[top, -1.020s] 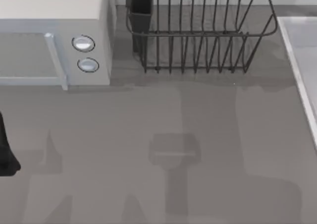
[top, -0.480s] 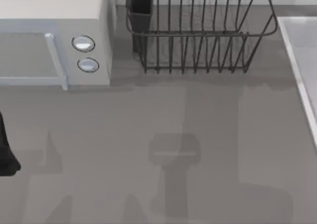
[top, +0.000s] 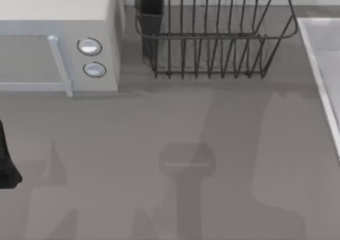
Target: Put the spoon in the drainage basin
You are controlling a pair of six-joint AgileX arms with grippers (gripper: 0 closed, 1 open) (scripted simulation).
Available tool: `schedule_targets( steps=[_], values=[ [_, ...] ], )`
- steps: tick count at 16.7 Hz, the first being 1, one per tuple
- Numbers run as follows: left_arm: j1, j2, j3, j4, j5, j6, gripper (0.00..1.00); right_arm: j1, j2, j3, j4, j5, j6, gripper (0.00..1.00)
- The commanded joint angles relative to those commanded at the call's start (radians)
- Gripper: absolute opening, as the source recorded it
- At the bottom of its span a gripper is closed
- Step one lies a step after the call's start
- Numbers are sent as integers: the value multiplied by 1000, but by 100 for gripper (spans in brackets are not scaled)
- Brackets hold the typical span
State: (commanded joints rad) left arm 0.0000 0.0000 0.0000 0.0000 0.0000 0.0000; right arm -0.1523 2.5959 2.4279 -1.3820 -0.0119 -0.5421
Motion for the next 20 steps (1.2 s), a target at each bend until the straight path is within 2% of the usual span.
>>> schedule_targets(
  steps=[2, 15, 20],
  values=[
    [0, 0, 0, 0, 0, 0, 100, 0, 0, 0, 0, 0, 0, 0],
    [0, 0, 0, 0, 0, 0, 100, 0, 0, 0, 0, 0, 0, 98],
    [0, 0, 0, 0, 0, 0, 100, 0, 0, 0, 0, 0, 0, 100]
  ],
)
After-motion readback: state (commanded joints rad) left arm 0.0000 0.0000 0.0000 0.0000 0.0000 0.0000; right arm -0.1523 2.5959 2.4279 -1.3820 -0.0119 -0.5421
